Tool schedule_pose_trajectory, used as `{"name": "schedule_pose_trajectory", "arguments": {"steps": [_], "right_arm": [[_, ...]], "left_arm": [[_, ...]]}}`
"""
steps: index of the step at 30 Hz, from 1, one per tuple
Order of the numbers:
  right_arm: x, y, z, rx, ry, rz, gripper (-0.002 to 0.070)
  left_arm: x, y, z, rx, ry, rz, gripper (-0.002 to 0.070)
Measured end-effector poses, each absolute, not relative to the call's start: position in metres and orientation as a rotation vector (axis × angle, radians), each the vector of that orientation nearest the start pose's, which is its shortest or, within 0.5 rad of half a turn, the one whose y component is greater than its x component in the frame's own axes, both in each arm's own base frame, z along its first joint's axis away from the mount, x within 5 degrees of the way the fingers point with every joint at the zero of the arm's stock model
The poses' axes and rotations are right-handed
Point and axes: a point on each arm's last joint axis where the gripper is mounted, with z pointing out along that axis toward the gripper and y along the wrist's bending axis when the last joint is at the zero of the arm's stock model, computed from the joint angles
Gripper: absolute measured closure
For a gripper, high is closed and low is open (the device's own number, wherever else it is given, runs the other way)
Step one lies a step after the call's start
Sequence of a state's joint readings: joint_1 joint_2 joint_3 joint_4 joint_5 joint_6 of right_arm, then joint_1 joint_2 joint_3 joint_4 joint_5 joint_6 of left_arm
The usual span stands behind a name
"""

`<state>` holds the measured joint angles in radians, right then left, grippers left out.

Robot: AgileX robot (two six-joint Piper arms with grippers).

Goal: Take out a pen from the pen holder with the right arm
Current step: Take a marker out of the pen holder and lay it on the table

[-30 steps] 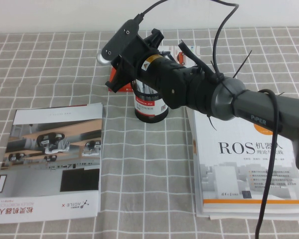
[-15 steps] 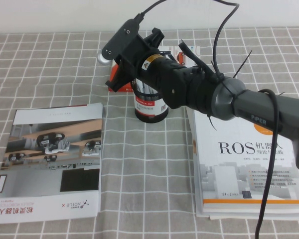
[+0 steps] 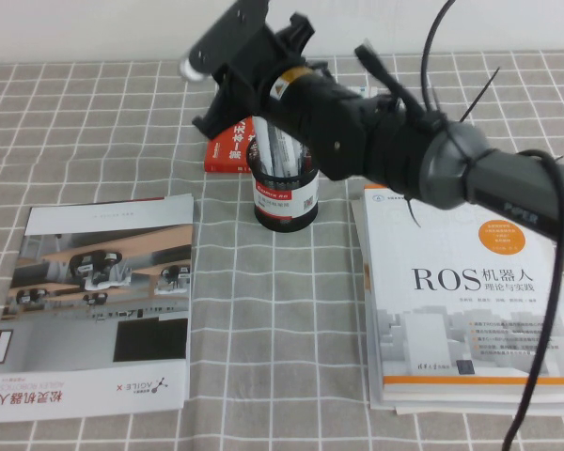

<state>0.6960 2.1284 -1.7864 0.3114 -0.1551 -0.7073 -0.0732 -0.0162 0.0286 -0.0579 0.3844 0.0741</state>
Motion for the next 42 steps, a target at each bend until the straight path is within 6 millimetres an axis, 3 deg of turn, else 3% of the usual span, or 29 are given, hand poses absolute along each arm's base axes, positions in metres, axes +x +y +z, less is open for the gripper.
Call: {"name": "schedule_pose_trajectory", "arguments": {"steps": [8, 18, 24, 29, 35, 42], "right_arm": [[0.395, 0.324, 0.318, -0.811, 1.417, 0.198, 0.0670], [0.373, 0.307, 0.376, -0.719, 1.379, 0.277, 0.0670], [0.345, 0.293, 0.416, -0.709, 1.418, 0.402, 0.0670], [0.317, 0.287, 0.437, -0.757, 1.492, 0.560, 0.0671], [0.295, 0.286, 0.439, -0.857, 1.613, 0.716, 0.0671], [0.283, 0.290, 0.409, -0.935, 1.956, 0.866, 0.0671]], "left_arm": [[0.052, -0.006, 0.170, 0.103, 1.877, -0.057, 0.0678], [0.052, -0.006, 0.170, 0.103, 1.877, -0.057, 0.0678], [0.052, -0.006, 0.170, 0.103, 1.877, -0.057, 0.0678], [0.052, -0.006, 0.170, 0.103, 1.877, -0.057, 0.0678], [0.052, -0.006, 0.170, 0.103, 1.877, -0.057, 0.0678], [0.052, -0.006, 0.170, 0.103, 1.877, -0.057, 0.0678]]}}
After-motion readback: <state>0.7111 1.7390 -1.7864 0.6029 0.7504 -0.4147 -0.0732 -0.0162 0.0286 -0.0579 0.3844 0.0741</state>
